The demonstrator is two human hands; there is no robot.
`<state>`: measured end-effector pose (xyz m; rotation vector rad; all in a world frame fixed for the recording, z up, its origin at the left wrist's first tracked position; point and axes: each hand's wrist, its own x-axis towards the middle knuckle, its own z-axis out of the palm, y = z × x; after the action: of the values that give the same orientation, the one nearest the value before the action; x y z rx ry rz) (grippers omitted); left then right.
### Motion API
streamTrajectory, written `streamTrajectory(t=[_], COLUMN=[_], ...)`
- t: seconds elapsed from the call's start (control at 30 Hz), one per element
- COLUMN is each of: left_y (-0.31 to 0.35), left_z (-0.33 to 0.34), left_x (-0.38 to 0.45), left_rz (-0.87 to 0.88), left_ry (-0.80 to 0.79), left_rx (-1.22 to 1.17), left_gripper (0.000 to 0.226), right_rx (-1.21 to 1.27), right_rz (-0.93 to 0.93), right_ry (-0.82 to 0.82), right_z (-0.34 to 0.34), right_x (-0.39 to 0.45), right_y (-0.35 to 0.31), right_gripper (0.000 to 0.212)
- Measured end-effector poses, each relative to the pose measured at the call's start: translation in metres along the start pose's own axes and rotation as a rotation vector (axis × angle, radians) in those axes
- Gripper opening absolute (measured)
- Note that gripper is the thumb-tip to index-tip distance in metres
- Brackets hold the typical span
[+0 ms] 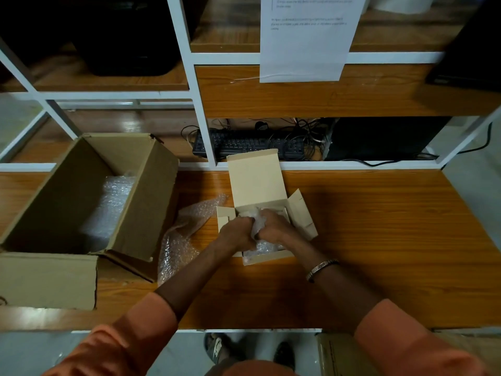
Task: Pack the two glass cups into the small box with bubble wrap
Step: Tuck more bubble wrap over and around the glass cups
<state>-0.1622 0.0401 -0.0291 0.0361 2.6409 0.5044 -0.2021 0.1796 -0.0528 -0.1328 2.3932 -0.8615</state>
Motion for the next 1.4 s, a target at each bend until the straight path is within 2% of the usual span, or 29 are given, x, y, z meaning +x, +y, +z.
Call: streamTrajectory(t=[0.07, 0.17, 0.23, 0.3, 0.4, 0.5, 0.63, 0.73, 0.83, 1.0, 1.13, 1.2, 1.27, 1.4], left_y=[0.004, -0.001, -0.013, -0.023, -0.032, -0.031, -0.021, -0.015, -0.016, -0.016, -0.020, -0.021, -0.023, -0.027], left_z=[-0.005, -0.010, -0.009, -0.011, -0.022, -0.028, -0.016, -0.002, 0.012, 0.020, 0.014, 0.003, -0.011, -0.052], left_x=[-0.002, 0.000, 0.004, 0.004, 0.003, 0.004, 0.013, 0.015, 0.012, 0.010, 0.010, 0.008, 0.002, -0.022], left_rz=[0.023, 0.090, 0.165, 0.228, 0.262, 0.241, 0.214, 0.162, 0.149, 0.126, 0.153, 0.182, 0.196, 0.213], left_ry=[0.041, 0.128, 0.165, 0.125, 0.006, -0.057, -0.040, 0.068, 0.152, 0.173, 0.102, 0.035, 0.023, 0.269], left_rx=[0.223, 0.425, 0.405, 0.313, 0.280, 0.425, 0.550, 0.590, 0.571, 0.560, 0.543, 0.494, 0.373, 0.205], left_gripper=[0.064, 0.094, 0.108, 0.114, 0.112, 0.111, 0.104, 0.105, 0.109, 0.099, 0.095, 0.097, 0.098, 0.070], right_rx=[-0.097, -0.232, -0.327, -0.404, -0.523, -0.596, -0.808, -0.871, -0.870, -0.864, -0.790, -0.618, -0.430, -0.199], right_rz=[-0.035, -0.066, -0.119, -0.181, -0.222, -0.280, -0.413, -0.462, -0.486, -0.528, -0.400, -0.336, -0.291, -0.312], right_ry=[-0.014, -0.078, -0.088, -0.126, -0.223, -0.164, -0.055, -0.014, 0.015, 0.048, -0.115, -0.212, -0.198, -0.027], right_z=[-0.001, -0.023, -0.040, -0.049, -0.049, -0.042, -0.034, -0.026, -0.024, -0.020, -0.037, -0.056, -0.075, -0.098], right_x=[0.003, -0.004, -0.008, -0.008, -0.009, -0.010, -0.011, -0.004, -0.004, -0.005, 0.000, 0.001, 0.001, 0.004], right_y=[-0.001, -0.009, -0.012, -0.011, -0.008, -0.007, -0.008, 0.002, 0.007, 0.012, 0.003, -0.002, -0.004, -0.018], right_gripper=[0.067, 0.079, 0.085, 0.092, 0.102, 0.101, 0.082, 0.078, 0.081, 0.078, 0.093, 0.097, 0.088, 0.057])
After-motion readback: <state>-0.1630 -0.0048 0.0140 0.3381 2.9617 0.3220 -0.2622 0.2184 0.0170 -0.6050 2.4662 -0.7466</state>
